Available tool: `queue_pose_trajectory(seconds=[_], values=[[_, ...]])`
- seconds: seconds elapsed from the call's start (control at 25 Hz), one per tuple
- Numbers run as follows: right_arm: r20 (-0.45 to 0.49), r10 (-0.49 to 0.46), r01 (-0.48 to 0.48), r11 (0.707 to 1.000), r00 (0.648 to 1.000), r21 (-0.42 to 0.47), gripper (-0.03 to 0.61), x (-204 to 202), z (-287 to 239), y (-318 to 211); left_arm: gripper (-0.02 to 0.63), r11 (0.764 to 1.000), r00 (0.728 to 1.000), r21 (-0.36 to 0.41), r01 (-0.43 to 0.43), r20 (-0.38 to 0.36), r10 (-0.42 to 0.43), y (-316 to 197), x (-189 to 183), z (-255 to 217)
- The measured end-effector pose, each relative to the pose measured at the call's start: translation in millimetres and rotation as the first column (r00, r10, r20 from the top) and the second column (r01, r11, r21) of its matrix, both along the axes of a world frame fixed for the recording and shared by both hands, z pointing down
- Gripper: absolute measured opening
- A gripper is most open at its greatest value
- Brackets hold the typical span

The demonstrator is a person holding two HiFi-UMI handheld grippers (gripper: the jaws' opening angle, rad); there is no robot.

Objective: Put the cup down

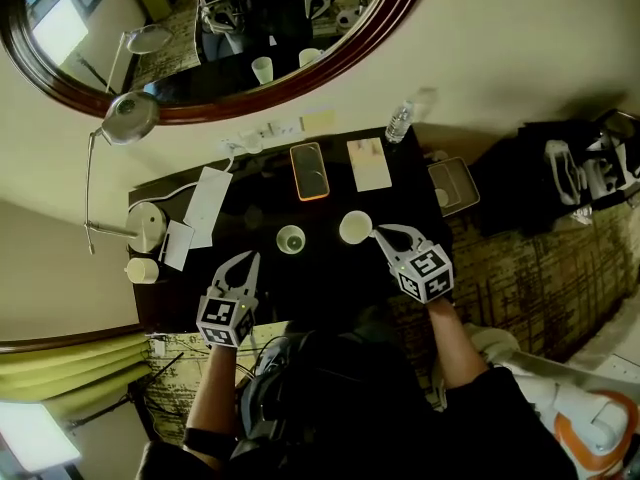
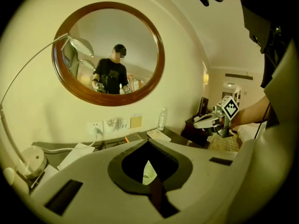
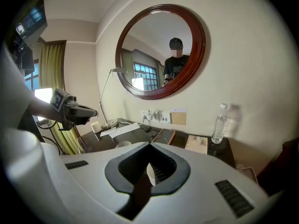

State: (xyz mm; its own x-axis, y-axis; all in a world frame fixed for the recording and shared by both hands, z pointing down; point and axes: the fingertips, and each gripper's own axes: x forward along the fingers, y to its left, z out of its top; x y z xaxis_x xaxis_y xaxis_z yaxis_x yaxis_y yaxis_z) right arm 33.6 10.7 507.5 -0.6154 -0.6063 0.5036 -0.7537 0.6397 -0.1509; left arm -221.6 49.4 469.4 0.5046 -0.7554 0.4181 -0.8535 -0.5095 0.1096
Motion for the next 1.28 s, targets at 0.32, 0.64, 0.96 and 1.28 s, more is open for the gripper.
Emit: queue_pose_trajectory(seconds=[0.32, 0.64, 0.96, 1.28], values=[[-0.014, 0.007, -0.007, 1.0, 1.0, -0.023, 0.012, -1.8, 11.7, 4.2, 0.001, 1.0, 1.0, -0.006, -0.006, 0.01, 0.006, -0.4, -3.0, 8.7], [-0.04, -0.025, 0.024, 0.999, 0.999, -0.026, 0.021, -17.4, 13.9, 2.9, 0.001, 0.999, 0.999, -0.019, 0.031, -0.01, -0.031, -0.6, -10.5, 8.1], [-0.077, -0.053, 0.051, 0.998, 0.996, -0.027, 0.023, -22.7, 21.2, 0.9, 0.001, 0.999, 1.0, -0.026, 0.022, -0.007, -0.022, -0.4, -11.2, 12.5], [-0.159, -0.11, 0.102, 0.993, 0.981, -0.056, 0.205, -34.4, 37.9, 0.5, 0.001, 0.998, 0.999, -0.049, 0.034, -0.03, -0.036, 1.0, -8.5, 13.6]])
